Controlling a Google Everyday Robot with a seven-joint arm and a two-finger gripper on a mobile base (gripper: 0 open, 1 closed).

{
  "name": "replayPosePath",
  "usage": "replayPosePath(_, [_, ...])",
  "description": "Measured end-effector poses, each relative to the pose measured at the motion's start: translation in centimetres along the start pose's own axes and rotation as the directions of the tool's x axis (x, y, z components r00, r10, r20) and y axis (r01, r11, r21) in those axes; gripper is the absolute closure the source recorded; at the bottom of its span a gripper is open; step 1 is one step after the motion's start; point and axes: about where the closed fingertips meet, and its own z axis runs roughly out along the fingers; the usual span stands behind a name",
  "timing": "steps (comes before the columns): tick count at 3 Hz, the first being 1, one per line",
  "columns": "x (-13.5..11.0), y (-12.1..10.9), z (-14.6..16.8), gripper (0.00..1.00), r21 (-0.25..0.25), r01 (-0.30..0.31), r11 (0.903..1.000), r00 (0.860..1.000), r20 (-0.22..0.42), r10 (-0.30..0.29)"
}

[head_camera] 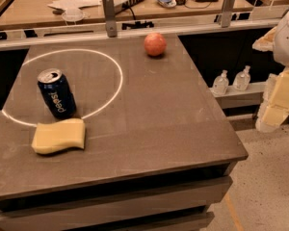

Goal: Move sponge near apple

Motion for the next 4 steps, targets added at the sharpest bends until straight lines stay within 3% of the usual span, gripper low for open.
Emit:
replayPosePath(2, [-0.5, 0.3, -0.2, 0.00, 0.001, 0.009, 1.0000, 0.999, 0.037, -0.009])
replayPosePath(3, [-2.2, 1.6, 0.3, 0.00, -0.022, 0.019, 0.9996, 0.983, 0.184, -0.015])
replayPosePath(4, [-6.9, 4.6, 3.6, 0.00, -0.042, 0.110, 0.9930, 0.903, 0.421, -0.083])
